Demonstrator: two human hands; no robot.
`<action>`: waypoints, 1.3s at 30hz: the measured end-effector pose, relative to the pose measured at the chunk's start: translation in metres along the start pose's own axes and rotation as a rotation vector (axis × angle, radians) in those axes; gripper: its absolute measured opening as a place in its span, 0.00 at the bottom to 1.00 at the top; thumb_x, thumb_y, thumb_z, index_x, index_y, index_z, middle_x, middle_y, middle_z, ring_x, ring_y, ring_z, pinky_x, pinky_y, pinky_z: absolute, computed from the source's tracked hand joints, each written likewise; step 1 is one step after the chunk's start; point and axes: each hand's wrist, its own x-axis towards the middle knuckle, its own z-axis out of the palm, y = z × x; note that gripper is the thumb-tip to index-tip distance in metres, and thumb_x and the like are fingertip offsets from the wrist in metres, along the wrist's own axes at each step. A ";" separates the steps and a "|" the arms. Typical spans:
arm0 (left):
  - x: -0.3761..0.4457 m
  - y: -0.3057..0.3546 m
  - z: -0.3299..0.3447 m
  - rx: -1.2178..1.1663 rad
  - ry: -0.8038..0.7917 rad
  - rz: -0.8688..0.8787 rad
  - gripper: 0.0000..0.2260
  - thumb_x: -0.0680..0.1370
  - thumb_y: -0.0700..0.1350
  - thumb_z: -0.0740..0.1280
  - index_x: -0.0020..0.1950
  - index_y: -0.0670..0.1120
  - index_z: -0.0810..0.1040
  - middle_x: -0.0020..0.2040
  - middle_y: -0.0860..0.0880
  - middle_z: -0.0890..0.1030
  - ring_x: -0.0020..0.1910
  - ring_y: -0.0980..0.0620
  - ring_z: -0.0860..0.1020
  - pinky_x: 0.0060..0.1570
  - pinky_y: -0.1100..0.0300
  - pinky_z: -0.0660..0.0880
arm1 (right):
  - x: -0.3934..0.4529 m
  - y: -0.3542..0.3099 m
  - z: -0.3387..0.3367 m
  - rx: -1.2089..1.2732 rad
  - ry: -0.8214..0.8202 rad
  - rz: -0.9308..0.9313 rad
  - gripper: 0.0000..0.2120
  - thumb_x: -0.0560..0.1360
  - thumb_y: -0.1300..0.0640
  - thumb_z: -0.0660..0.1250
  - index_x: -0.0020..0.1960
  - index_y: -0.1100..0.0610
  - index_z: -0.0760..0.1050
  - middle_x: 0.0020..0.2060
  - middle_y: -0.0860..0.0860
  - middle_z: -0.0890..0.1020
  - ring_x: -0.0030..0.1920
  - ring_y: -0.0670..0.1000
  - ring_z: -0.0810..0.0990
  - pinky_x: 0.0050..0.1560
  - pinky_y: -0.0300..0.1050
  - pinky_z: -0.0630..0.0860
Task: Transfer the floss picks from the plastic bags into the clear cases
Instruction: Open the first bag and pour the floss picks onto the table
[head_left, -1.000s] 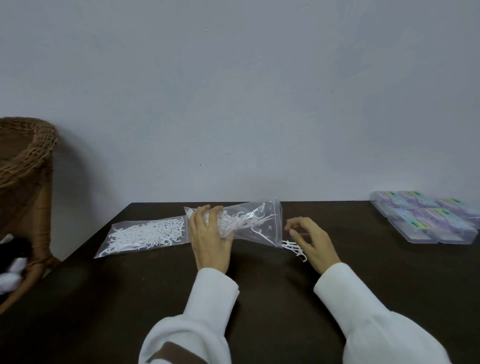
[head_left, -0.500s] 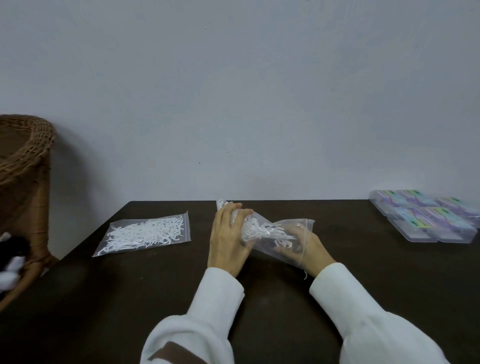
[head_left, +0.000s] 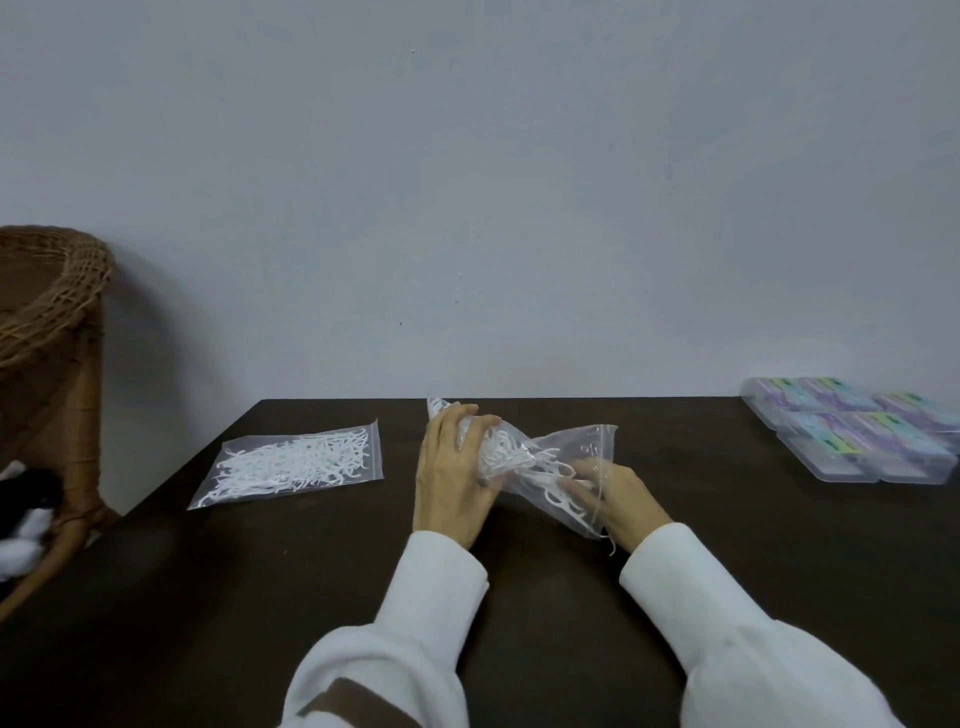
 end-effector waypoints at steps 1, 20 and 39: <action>0.000 -0.002 0.000 -0.015 0.008 -0.027 0.25 0.65 0.44 0.78 0.60 0.47 0.76 0.64 0.45 0.72 0.66 0.48 0.67 0.62 0.55 0.68 | -0.003 -0.002 -0.004 -0.080 -0.008 -0.027 0.15 0.80 0.55 0.57 0.64 0.62 0.69 0.60 0.57 0.74 0.56 0.52 0.76 0.57 0.42 0.74; 0.006 -0.013 -0.012 -0.003 0.200 -0.257 0.24 0.65 0.42 0.78 0.59 0.45 0.77 0.61 0.44 0.73 0.64 0.48 0.66 0.61 0.51 0.72 | -0.016 0.012 -0.009 0.218 0.070 -0.087 0.16 0.77 0.66 0.54 0.54 0.48 0.71 0.48 0.48 0.79 0.51 0.49 0.78 0.56 0.46 0.74; 0.006 -0.010 -0.015 -0.028 0.285 -0.381 0.24 0.67 0.44 0.78 0.60 0.45 0.76 0.62 0.44 0.72 0.64 0.47 0.66 0.61 0.59 0.64 | -0.013 0.014 -0.008 -0.190 0.140 -0.134 0.11 0.78 0.54 0.62 0.60 0.47 0.71 0.53 0.44 0.78 0.59 0.44 0.73 0.73 0.49 0.46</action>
